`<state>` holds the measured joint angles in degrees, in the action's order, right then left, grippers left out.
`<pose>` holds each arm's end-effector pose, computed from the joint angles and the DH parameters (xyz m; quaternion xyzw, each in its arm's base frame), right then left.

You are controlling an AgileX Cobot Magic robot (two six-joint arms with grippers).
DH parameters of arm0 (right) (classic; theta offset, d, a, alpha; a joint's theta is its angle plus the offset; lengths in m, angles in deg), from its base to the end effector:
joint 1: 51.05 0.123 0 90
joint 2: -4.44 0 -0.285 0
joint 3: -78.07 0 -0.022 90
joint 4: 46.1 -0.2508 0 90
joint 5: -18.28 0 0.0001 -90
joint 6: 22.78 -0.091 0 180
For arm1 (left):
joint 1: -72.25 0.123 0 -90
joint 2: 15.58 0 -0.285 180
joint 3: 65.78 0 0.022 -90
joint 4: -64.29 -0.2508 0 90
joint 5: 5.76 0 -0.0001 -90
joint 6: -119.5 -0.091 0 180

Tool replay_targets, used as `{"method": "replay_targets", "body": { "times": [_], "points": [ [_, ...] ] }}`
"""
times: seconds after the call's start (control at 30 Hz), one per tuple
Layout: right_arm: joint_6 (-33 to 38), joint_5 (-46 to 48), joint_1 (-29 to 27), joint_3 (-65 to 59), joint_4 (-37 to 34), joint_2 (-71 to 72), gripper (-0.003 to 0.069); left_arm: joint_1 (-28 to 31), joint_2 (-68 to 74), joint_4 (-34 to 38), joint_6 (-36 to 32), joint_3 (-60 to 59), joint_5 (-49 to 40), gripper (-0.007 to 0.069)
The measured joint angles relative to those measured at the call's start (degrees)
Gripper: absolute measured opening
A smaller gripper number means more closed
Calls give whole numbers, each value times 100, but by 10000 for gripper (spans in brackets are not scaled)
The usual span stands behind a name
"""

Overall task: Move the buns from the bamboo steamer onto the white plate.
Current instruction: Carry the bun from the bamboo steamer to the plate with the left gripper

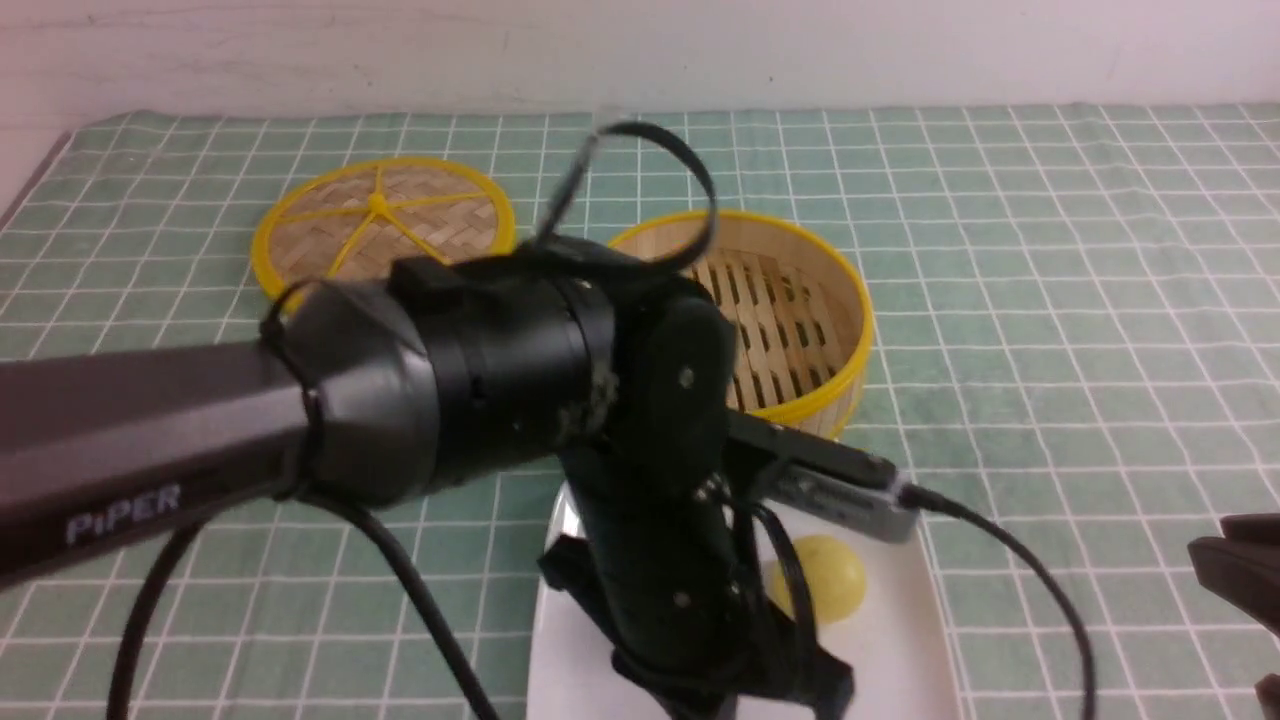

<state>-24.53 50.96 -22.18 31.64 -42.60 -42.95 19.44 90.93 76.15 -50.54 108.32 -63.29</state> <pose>0.1169 0.0610 0.2839 -0.2244 0.8640 0.0934 0.4409 0.1915 -0.2785 0.2329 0.3176 0.9397 -0.1237 0.0267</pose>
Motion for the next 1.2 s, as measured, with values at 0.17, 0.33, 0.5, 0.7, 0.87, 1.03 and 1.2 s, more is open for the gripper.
{"method": "replay_targets", "body": {
  "times": [0.17,0.33,0.5,0.7,0.87,1.03,1.2],
  "points": [
    [0,-1,0,0,0,0,181,-366,0,-142,0,-3,880,41],
    [0,-1,0,0,0,0,185,-341,0,-538,54,-7,1402,44],
    [0,-1,0,0,0,0,194,-341,0,-1125,889,87,1534,53],
    [0,4,0,0,-18,0,200,-341,10,-2777,2305,670,1502,78],
    [0,14,0,0,-12,0,205,-341,150,-3688,3163,967,1524,93],
    [0,20,0,0,-5,0,212,-341,767,-3872,3359,989,1544,113],
    [0,37,0,0,-5,0,215,-341,1158,-4198,3791,989,1549,164]
  ]
}}
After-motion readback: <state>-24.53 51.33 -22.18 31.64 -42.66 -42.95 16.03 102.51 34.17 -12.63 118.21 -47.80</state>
